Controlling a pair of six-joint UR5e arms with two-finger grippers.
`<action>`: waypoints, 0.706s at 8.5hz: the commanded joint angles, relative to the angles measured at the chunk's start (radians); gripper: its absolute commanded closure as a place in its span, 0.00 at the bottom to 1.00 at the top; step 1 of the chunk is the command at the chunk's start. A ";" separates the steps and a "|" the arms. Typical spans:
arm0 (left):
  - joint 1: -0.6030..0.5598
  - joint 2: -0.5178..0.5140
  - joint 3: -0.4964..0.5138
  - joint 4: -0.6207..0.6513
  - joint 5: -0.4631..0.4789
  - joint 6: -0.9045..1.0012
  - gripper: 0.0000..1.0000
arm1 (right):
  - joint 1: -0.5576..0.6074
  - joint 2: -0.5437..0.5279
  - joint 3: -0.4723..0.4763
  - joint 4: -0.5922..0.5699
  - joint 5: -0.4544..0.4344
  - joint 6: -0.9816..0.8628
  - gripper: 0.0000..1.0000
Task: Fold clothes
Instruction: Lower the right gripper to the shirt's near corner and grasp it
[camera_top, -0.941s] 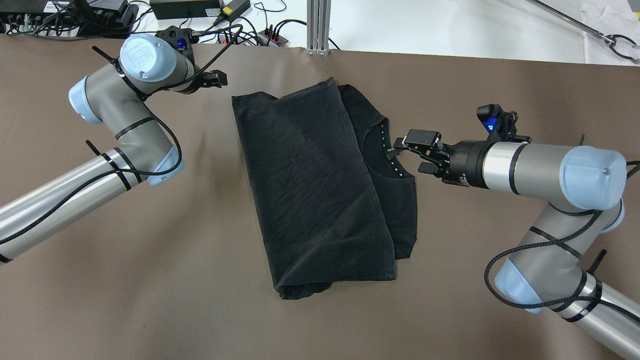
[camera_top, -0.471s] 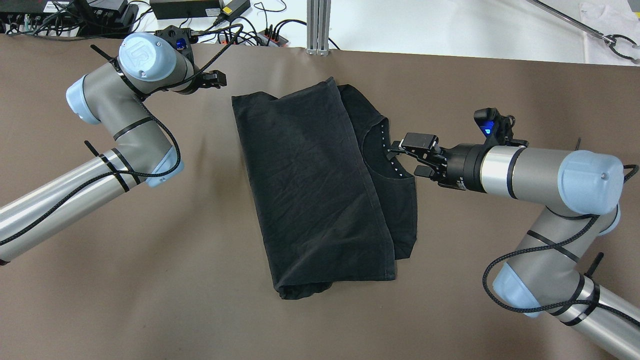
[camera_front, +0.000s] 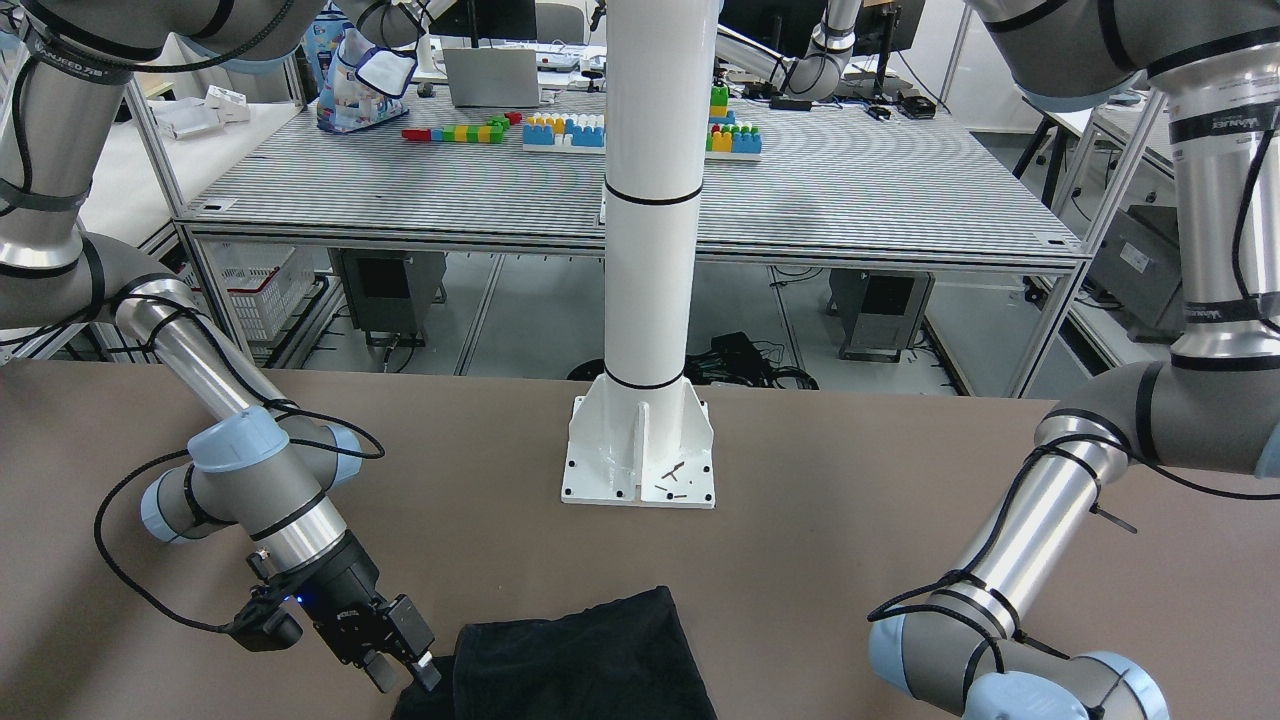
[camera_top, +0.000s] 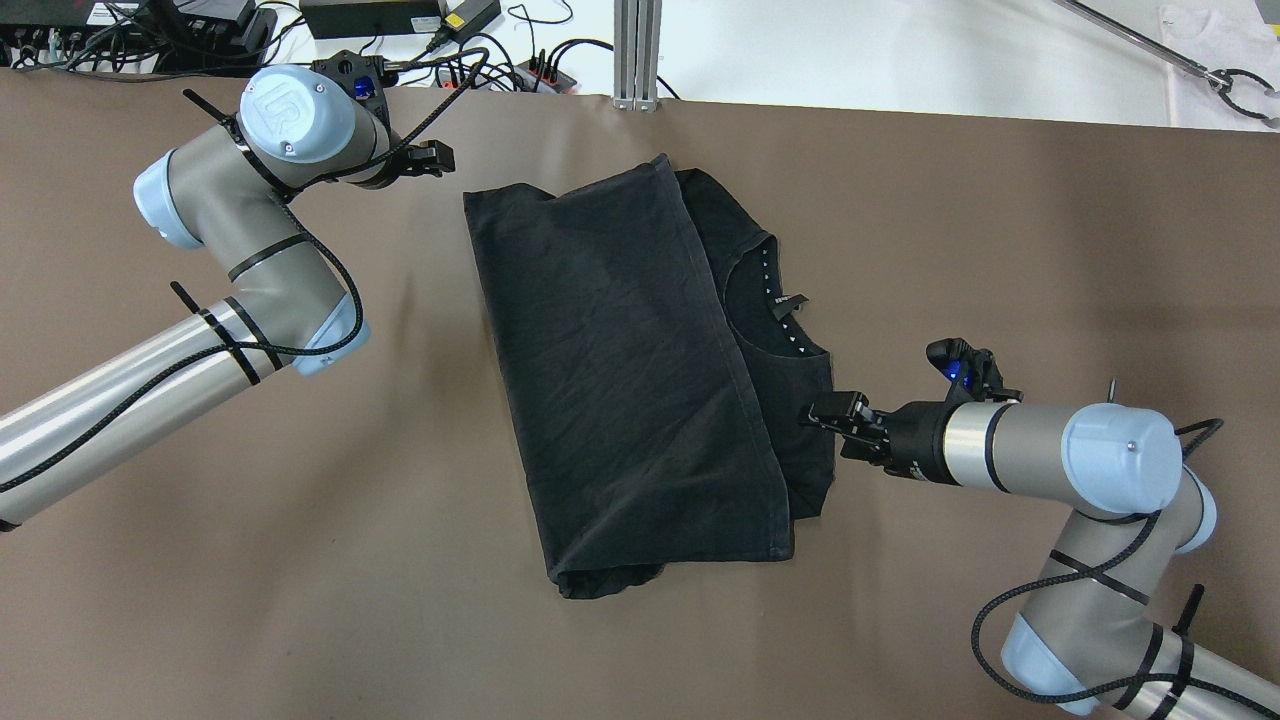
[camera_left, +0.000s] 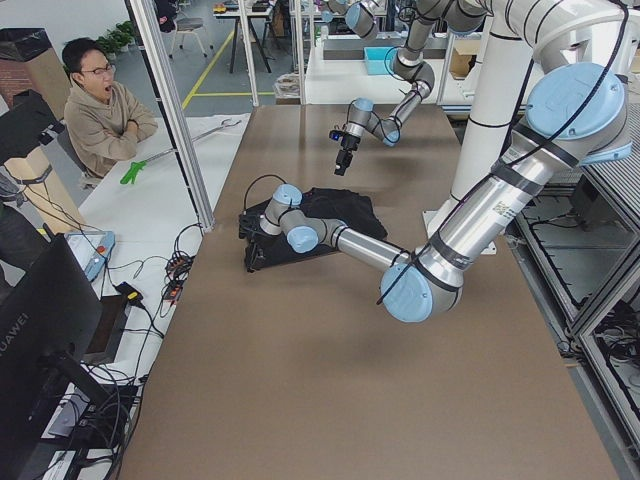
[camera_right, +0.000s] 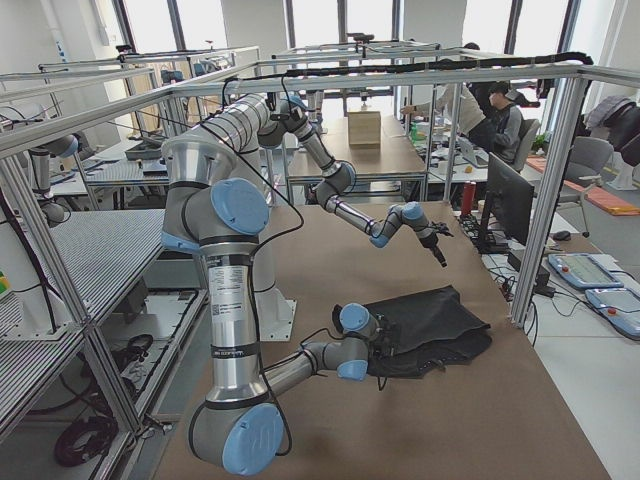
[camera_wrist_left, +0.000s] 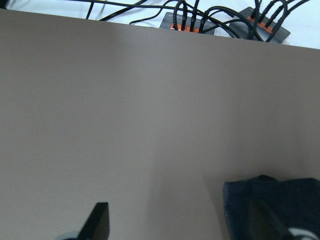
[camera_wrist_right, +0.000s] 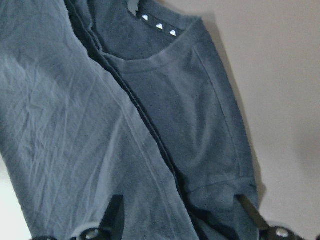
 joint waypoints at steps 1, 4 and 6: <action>0.001 -0.004 0.000 0.001 0.011 -0.001 0.00 | -0.113 -0.031 0.000 -0.055 -0.108 -0.001 0.21; 0.001 -0.008 0.001 0.001 0.011 -0.001 0.00 | -0.190 -0.021 0.000 -0.096 -0.181 -0.001 0.24; 0.002 -0.013 0.001 0.013 0.011 0.001 0.00 | -0.195 -0.018 0.004 -0.115 -0.181 -0.001 0.27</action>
